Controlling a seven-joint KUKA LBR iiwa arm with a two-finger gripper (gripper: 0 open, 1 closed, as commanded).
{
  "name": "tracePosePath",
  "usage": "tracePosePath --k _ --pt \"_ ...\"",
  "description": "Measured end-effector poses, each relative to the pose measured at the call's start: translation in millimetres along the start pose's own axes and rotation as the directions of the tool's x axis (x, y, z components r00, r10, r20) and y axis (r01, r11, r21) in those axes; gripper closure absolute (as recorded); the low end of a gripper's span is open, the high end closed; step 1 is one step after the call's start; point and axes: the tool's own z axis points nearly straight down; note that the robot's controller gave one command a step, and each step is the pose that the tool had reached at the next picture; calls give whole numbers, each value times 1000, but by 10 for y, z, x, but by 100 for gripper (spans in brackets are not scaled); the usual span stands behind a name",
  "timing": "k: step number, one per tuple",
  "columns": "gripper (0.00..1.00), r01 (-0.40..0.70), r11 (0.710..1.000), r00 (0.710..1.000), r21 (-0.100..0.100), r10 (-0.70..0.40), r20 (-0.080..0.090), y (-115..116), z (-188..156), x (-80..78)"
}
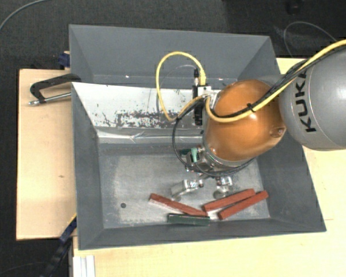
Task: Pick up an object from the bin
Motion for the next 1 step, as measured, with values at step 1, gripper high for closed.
tracePosePath --k 1 --pt "0 -29 1000 1000 11 29 1 -346 -438 1027"
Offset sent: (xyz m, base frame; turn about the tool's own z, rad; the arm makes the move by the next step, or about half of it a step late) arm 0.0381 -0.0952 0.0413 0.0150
